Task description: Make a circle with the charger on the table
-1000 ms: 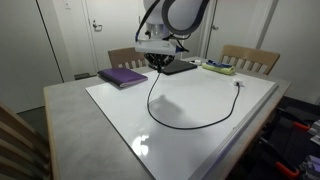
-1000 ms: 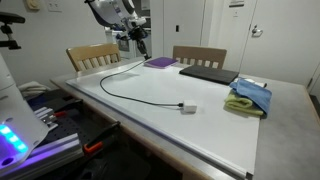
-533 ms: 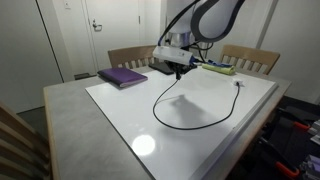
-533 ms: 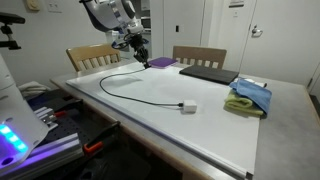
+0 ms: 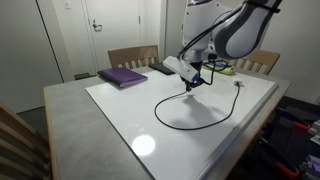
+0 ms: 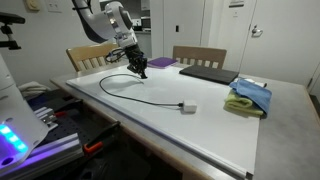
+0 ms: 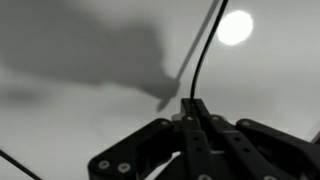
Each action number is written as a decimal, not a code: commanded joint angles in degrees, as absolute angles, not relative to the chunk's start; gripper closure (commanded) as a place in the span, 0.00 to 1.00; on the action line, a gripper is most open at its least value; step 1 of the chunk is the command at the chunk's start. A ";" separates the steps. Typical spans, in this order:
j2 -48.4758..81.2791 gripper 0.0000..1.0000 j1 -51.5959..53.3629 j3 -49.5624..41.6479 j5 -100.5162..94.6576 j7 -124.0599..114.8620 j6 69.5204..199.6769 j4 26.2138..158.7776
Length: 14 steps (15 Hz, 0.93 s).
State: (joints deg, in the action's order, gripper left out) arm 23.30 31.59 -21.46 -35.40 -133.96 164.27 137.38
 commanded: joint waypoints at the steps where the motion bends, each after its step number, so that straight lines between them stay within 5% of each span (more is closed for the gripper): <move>1: 21.61 0.99 36.04 -26.74 -38.48 -143.37 164.08 141.22; 8: 22.27 0.99 40.18 -30.16 -35.56 -149.26 164.04 142.55; 9: 22.05 0.69 39.96 -29.87 -35.83 -149.34 163.87 142.53; 10: 21.90 0.68 40.46 -30.31 -36.14 -149.33 163.67 142.49; 14: 19.70 0.40 40.46 -29.80 -36.31 -149.07 157.26 142.44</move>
State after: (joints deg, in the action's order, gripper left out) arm 22.60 39.58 -29.29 -36.47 -149.33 161.97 141.73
